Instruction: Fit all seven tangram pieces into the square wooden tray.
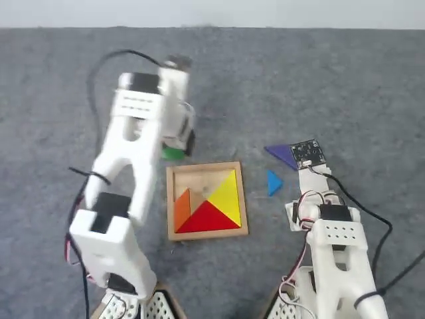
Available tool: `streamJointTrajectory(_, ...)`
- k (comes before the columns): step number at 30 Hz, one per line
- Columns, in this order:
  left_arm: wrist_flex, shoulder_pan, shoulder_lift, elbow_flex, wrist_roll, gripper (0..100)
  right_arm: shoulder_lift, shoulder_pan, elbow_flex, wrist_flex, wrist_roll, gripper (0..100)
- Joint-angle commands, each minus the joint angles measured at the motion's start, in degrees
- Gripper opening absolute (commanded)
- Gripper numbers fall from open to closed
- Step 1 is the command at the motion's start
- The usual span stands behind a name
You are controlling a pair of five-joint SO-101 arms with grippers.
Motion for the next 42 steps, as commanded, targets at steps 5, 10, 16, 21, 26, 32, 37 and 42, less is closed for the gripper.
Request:
streamJointTrajectory(5, -8.26, 10.46, 4.13, 2.59, -0.79, 9, -1.54, 0.48, -0.44, -0.92, 0.62, 4.2)
streamJointTrajectory(10, -8.0, 12.66, 7.74, 2.59, -0.88, 9, -1.54, 0.48, -0.44, -0.92, 0.62, 4.2)
streamJointTrajectory(16, -6.68, 14.24, 7.74, 2.95, -0.97, 9, -1.63, 0.48, -0.44, -0.92, 0.62, 4.2)
streamJointTrajectory(21, -6.59, 14.42, 7.65, 3.74, -1.14, 11, -1.63, 0.48, -0.44, -0.92, 0.62, 4.2)
streamJointTrajectory(26, -10.64, 15.82, 0.53, 12.0, -2.55, 11, -1.54, 0.48, -0.44, -0.92, 0.62, 4.2)
streamJointTrajectory(32, -17.76, 14.24, -10.99, 23.08, -4.22, 11, -1.45, 0.48, -0.44, -0.92, 0.62, 4.2)
streamJointTrajectory(37, -18.37, 11.78, -8.0, 23.08, -4.57, 11, -1.27, 0.48, -0.44, -0.92, 0.62, 4.2)
streamJointTrajectory(42, -19.52, 11.96, -6.86, 23.25, -4.66, 12, -1.27, 0.48, -0.44, -0.92, 0.62, 4.2)
